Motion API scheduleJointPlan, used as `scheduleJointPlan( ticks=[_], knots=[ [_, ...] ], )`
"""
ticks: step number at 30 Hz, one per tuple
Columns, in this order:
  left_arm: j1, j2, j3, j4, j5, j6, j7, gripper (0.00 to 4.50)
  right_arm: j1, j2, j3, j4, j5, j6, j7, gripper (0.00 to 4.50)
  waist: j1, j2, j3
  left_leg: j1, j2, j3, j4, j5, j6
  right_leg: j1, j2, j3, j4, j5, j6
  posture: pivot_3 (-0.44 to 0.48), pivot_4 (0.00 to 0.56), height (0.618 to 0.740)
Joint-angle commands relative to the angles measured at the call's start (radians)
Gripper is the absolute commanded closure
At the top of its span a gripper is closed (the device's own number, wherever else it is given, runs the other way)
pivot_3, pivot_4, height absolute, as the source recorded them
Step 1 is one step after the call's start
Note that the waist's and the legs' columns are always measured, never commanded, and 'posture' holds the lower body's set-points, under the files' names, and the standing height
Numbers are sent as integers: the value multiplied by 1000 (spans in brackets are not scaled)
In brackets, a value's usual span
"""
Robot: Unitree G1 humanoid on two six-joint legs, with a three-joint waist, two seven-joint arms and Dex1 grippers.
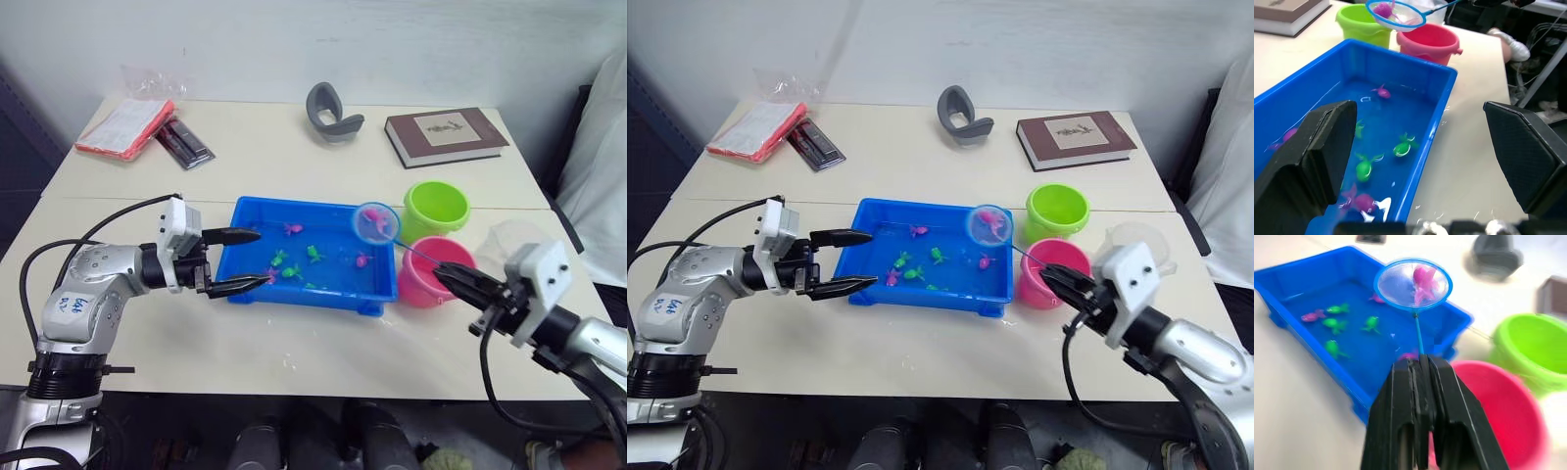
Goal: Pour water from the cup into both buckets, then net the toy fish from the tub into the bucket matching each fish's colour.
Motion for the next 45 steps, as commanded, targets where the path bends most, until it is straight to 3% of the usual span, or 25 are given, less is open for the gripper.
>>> scheduleJointPlan(
  ticks=[1, 10, 21, 31, 45],
  knots=[
    [-30, -20, -23, -9, -14, -8, -20, 56, 93, 50, -92, 31, -86, -187, 55, 4500, 0, 0, 0, 0, 0, 0, 0, 0, 0, 0, 0, 0, 0, 0, 0, 0, 150, 740],
    [-73, -62, -62, 55, 11, -49, -51, 56, 248, 133, -175, 222, -277, -550, 106, 4500, -6, 0, 0, 3, 2, 2, 0, 0, -1, 1, 4, 5, 0, 0, 0, 0, 150, 740],
    [-71, -89, -71, 58, 18, -71, -48, 56, 217, 88, -169, 432, -727, -1082, -51, 4500, -5, 0, 0, 7, 1, 5, 0, 0, -2, 1, 4, 10, 1, 0, -1, 0, 150, 740],
    [-63, -89, -68, 44, 14, -68, -42, 56, 199, -17, -214, 439, -1122, -1260, -262, 4500, -7, 0, 0, 11, 1, 7, 0, 1, -3, 2, 4, 12, 3, -1, -2, 0, 150, 740],
    [-72, -111, -82, 48, 16, -72, -35, 56, 169, -84, -158, 527, -1232, -1297, -407, 4500, -26, 0, 0, 12, 2, 7, 0, 2, -4, 3, 4, 13, 5, -1, -2, 0, 150, 740]
  ],
)
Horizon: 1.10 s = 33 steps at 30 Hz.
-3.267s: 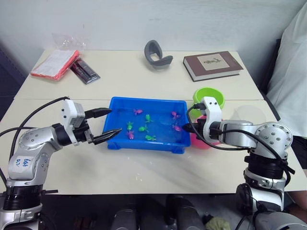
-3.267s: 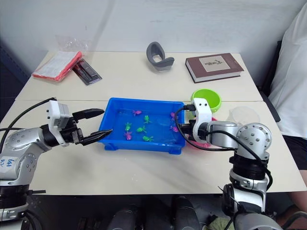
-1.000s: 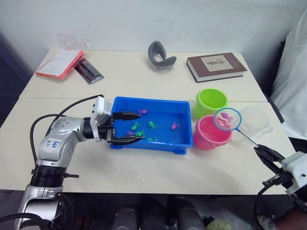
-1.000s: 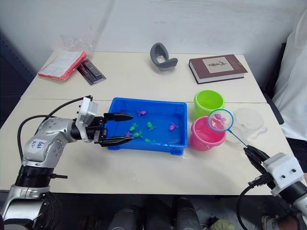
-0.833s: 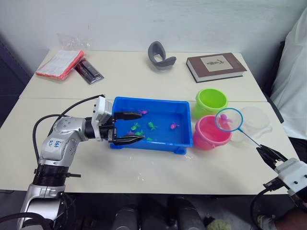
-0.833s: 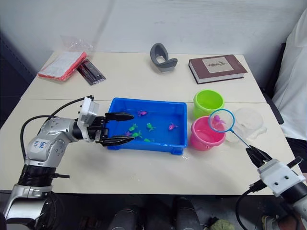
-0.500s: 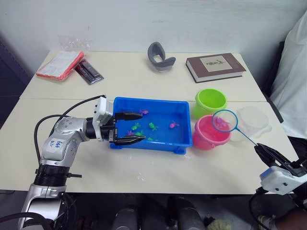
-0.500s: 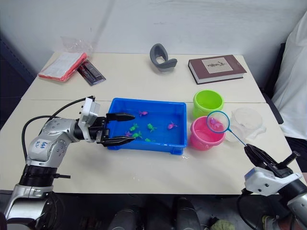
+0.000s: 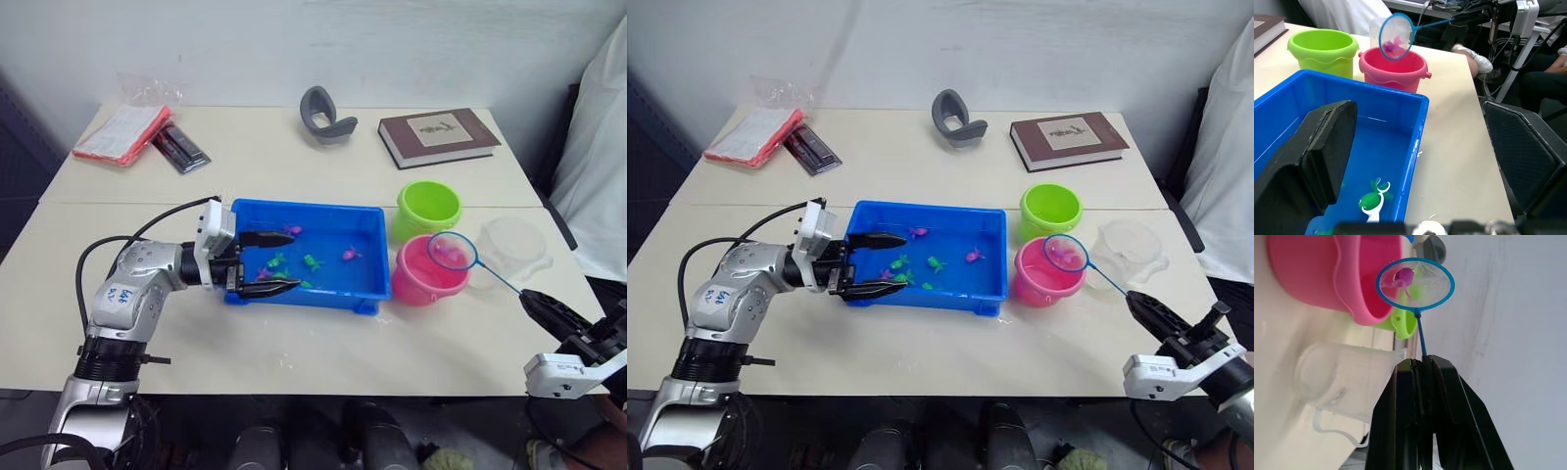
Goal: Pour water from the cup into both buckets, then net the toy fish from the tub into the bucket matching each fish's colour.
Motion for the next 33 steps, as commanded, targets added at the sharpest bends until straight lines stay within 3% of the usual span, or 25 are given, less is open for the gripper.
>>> scheduleJointPlan(
  ticks=[1, 26, 29, 33],
  knots=[
    [-4, -3, 6, -38, 0, -16, 4, 56, 8, -7, 13, -12, 8, 10, -13, 4500, -2, 0, 0, 0, 0, 0, 0, 0, 0, 0, 0, 0, 0, 0, 0, 0, 150, 740],
    [16, -5, 8, -67, -1, -12, 21, 56, 41, -31, 51, 51, -37, -13, -140, 4500, -4, 0, 0, 1, 0, 0, 0, 1, -1, 0, 1, 9, 2, -1, -1, 0, 150, 740],
    [23, -6, 9, -71, -1, -13, 26, 56, 45, -34, 56, 60, 47, -16, -122, 4500, -4, 0, 0, 1, 0, 0, 0, 1, -1, 0, 1, 9, 2, -1, -1, 0, 150, 740],
    [37, 11, 30, -69, 1, -22, 29, 56, 46, -71, 105, -6, 409, 61, 35, 4500, -4, 0, 0, 2, 1, 0, 0, 1, -1, 0, 1, 9, 3, -1, -1, 0, 150, 740]
  ],
)
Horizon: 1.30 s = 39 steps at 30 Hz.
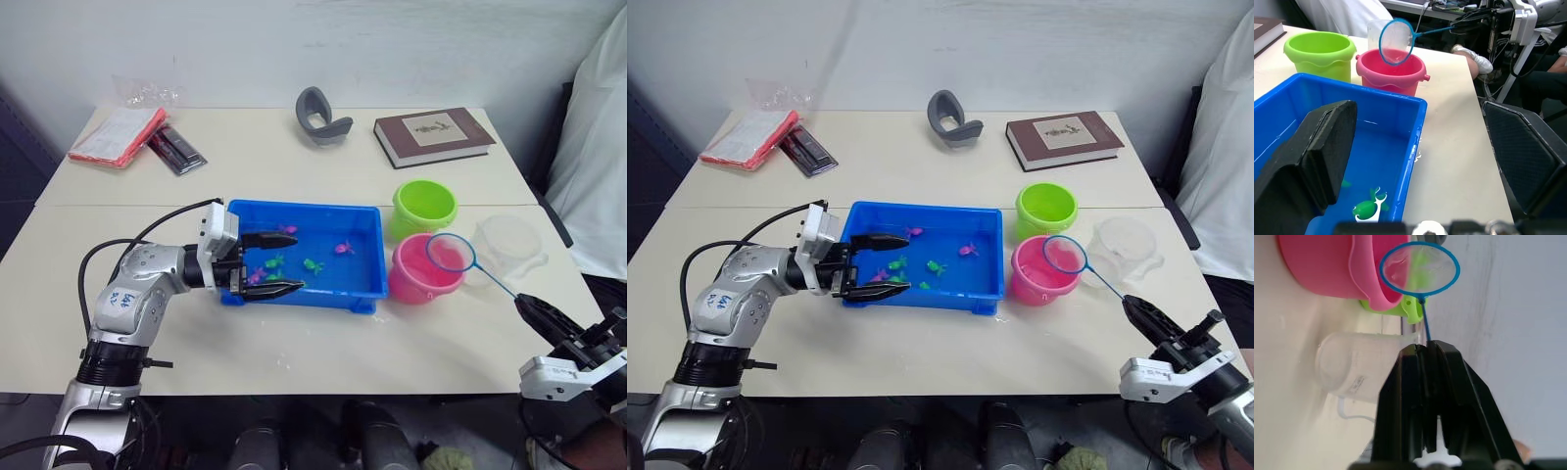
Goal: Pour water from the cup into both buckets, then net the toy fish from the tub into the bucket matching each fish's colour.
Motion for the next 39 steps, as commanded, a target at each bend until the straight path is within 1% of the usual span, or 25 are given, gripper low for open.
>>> scheduleJointPlan(
  ticks=[1, 2, 4, 5, 6, 8, 10, 12, 15, 17, 18, 21, 23, 26, 31, 39],
  knots=[
    [7, 25, 36, -30, 2, -25, 2, 56, 1, -58, 36, -90, 360, 89, 148, 4500, -3, 0, 0, 0, 0, 0, 0, 0, 0, 0, 0, 0, 0, 0, 0, 0, 150, 740],
    [12, 35, 45, -23, 4, -31, 0, 56, -8, -85, 58, -129, 462, 134, 204, 4500, -4, 0, 0, 1, 0, 1, 0, 0, 0, 0, 0, 1, 1, 0, 0, 0, 150, 740],
    [21, 58, 69, -6, 6, -44, 1, 56, -57, -127, 108, -219, 686, 294, 297, 4500, -10, 0, 0, 2, 1, 1, 0, 0, 0, 1, 0, 2, 1, 0, 0, 0, 150, 740],
    [25, 70, 83, 2, 7, -49, 3, 56, -89, -156, 143, -281, 851, 431, 338, 4500, -13, 0, 0, 3, 1, 1, 0, 0, 0, 1, 0, 2, 1, 0, 0, 0, 150, 740],
    [26, 76, 91, 7, 7, -52, 5, 56, -111, -171, 162, -321, 959, 531, 365, 4500, -15, 0, 0, 3, 1, 0, 0, 0, 0, 2, 0, 1, 2, 0, 0, 0, 150, 740],
    [30, 85, 105, 13, 7, -56, 11, 56, -173, -201, 194, -391, 1119, 702, 385, 4500, -13, 0, 0, 3, 2, -1, 0, 0, 0, 2, -1, 1, 2, 0, 0, 0, 150, 740],
    [34, 95, 119, 17, 11, -61, 18, 56, -281, -240, 261, -455, 1284, 904, 361, 4500, -7, 0, 0, 2, 2, -3, 0, 0, 0, 2, -2, -1, 2, 0, -1, 0, 150, 740],
    [35, 100, 130, 20, 15, -64, 27, 56, -386, -252, 321, -489, 1410, 1065, 329, 4500, 0, 0, 0, 2, 1, -2, 0, 0, 1, 2, -4, -2, 2, 0, -1, 0, 150, 740],
    [50, 121, 157, 29, 18, -73, 34, 56, -620, -239, 488, -488, 1562, 1389, 219, 4500, 2, 0, 0, 0, 1, -4, 1, 0, 1, 1, -11, -8, 2, -1, -2, 0, 150, 740],
    [63, 134, 172, 28, 18, -75, 37, 56, -763, -209, 582, -461, 1603, 1566, 155, 4500, 1, 0, 0, -1, 0, -5, 1, 0, 1, 1, -13, -9, 2, -1, -2, 0, 150, 740],
    [68, 138, 177, 22, 17, -74, 41, 56, -817, -185, 608, -443, 1617, 1622, 138, 4500, 2, 0, 0, -2, 0, -5, 1, 0, 1, 0, -13, -10, 2, -1, -3, 0, 150, 740],
    [83, 142, 188, 1, 15, -67, 55, 56, -924, -129, 638, -375, 1687, 1790, 77, 4500, 7, 0, 0, -6, -1, -8, 1, 0, 1, -2, -14, -13, 1, -1, -3, 0, 150, 740],
    [97, 143, 194, -15, 10, -61, 66, 56, -969, -104, 648, -337, 1713, 1888, 47, 4500, 8, 0, 0, -8, -1, -8, 1, 0, 2, -2, -14, -14, 2, 0, -2, 0, 150, 740],
    [119, 144, 200, -42, 5, -54, 81, 56, -1014, -63, 664, -288, 1719, 2006, 9, 4500, 4, 0, 0, -13, -2, -9, 3, -1, 4, -4, -13, -15, 0, 1, 0, 0, 150, 740],
    [144, 149, 213, -68, 1, -44, 95, 56, -1056, 25, 654, -231, 1688, 2130, -40, 4500, 3, 0, 0, -14, -2, -8, 3, -1, 5, -4, -11, -19, -1, 1, 1, 0, 150, 740],
    [169, 151, 225, -103, -4, -30, 110, 56, -1075, 176, 557, -163, 1600, 2206, -160, 4500, 2, 0, 0, -14, -2, -7, 3, -1, 5, -5, -10, -21, 0, 1, 1, 0, 150, 740]
  ],
)
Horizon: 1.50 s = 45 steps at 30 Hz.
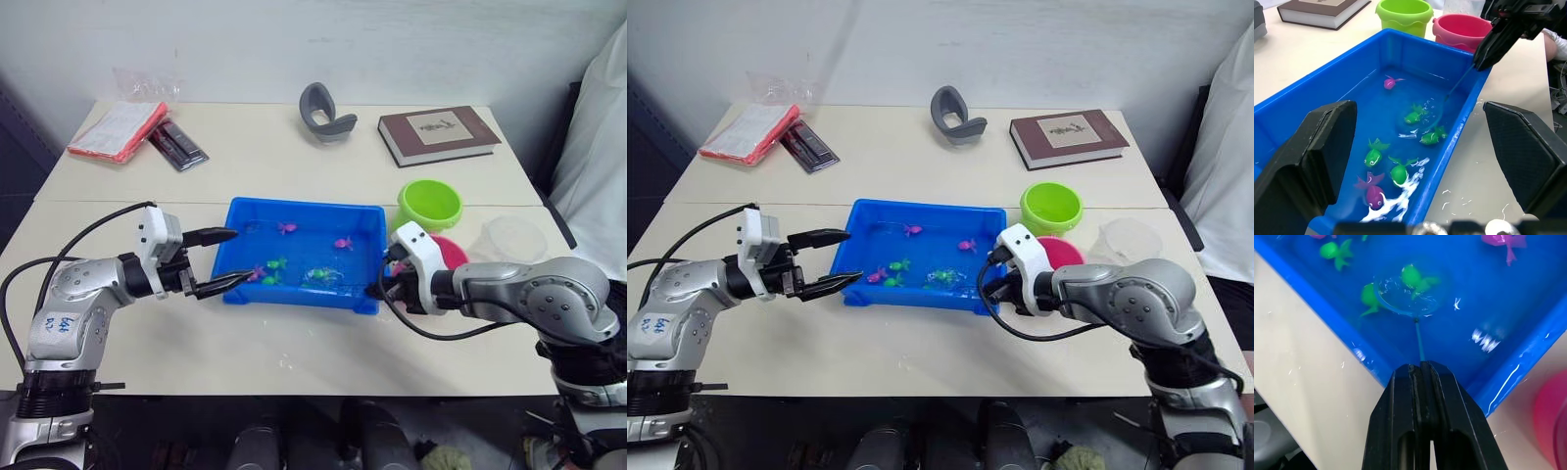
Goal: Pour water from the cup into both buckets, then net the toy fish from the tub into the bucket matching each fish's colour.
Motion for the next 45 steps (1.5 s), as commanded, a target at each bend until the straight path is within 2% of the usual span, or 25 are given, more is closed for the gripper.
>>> scheduleJointPlan(
  ticks=[1, 15, 19, 22, 32, 36, 45],
  knots=[
    [10, 14, 31, -55, -23, 2, 9, 56, -36, 53, -74, 26, -57, 27, -65, 4500, -1, 0, 0, 0, 0, 0, 0, 0, 0, 0, 0, 0, 0, 0, 0, 0, 150, 740],
    [1, 13, 25, -70, -25, 17, 16, 56, -85, 201, -165, 47, -235, 85, -101, 4500, -3, 0, 0, 0, 0, 0, 0, 0, 0, 0, 1, 0, 0, 0, 0, 0, 150, 740],
    [-4, 15, 25, -66, -26, 20, 13, 56, -98, 271, -245, 68, -226, 194, -107, 4500, -3, 0, 0, 0, 0, 0, 0, 0, 0, 0, 1, 0, 0, 0, 0, 0, 150, 740],
    [-8, 15, 25, -63, -24, 18, 11, 56, -94, 309, -288, 88, -187, 206, -126, 4500, -4, 0, 0, 0, 0, 0, -1, 0, 0, -1, 1, 0, 0, 0, 0, 0, 150, 740],
    [-8, 8, 22, -65, -22, 15, 18, 56, -105, 294, -358, 127, -162, 206, -238, 4500, -1, 0, 0, 0, -1, 0, -1, 0, 0, -1, 1, 0, 0, 0, 0, 0, 150, 740],
    [-8, 7, 23, -63, -21, 13, 19, 56, -99, 239, -346, 140, -85, 206, -283, 4500, -2, 0, 0, 0, -1, 0, -1, 0, 0, -1, 1, 0, 0, 0, 0, 0, 150, 740],
    [-5, -2, 20, -64, -22, 9, 22, 56, -96, 218, -361, 174, 88, 206, -423, 4500, -2, 0, 0, -1, 0, 0, -1, 0, 0, -1, 1, 1, -1, 0, 0, 0, 150, 740]
  ],
)
